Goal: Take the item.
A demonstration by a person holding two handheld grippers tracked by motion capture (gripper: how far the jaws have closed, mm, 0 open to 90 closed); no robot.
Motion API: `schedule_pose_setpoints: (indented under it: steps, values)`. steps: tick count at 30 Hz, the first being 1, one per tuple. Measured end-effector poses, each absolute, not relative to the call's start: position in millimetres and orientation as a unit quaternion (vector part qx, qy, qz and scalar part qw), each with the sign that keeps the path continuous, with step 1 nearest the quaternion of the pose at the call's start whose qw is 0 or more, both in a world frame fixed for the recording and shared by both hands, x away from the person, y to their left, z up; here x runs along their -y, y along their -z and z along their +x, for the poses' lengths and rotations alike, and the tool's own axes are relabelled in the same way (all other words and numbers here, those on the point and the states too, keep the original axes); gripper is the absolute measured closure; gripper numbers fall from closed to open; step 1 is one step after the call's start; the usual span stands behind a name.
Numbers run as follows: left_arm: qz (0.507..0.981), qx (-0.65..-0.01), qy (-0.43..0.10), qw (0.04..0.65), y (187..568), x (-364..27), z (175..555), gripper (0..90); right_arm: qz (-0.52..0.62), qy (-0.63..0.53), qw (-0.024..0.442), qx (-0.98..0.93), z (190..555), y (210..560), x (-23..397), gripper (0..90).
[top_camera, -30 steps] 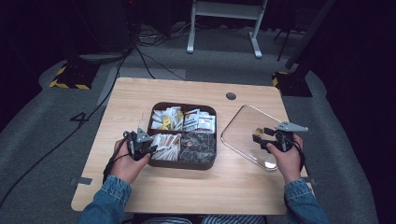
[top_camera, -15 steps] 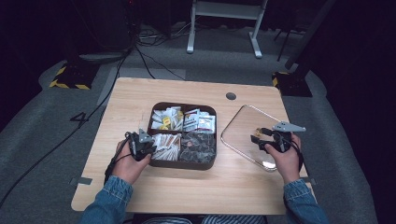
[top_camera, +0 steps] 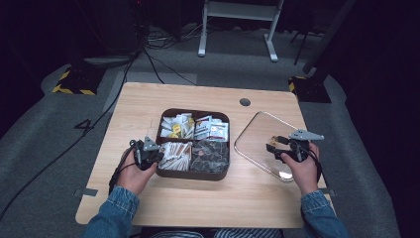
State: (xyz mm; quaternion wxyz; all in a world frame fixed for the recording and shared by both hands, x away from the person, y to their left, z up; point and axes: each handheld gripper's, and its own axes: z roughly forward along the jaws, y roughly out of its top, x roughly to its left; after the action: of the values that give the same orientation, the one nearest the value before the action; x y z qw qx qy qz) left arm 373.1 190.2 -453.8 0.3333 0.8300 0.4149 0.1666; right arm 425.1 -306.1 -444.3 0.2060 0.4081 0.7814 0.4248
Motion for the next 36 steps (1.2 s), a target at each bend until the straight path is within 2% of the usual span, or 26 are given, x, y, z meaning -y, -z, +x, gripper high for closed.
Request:
schedule_pose_setpoints:
  steps: [18,26,36]
  values:
    - [0.809,-0.365,-0.167,0.43,416,-186,351,90.0,0.416,-0.425,0.204,-0.778,427,448,310,34.6]
    - [0.806,-0.336,-0.135,0.468,401,-171,334,90.0,0.421,-0.427,0.202,-0.774,427,448,313,34.2]
    - [0.82,-0.282,-0.107,0.486,392,-149,318,90.0,0.422,-0.428,0.203,-0.773,427,448,315,34.2]
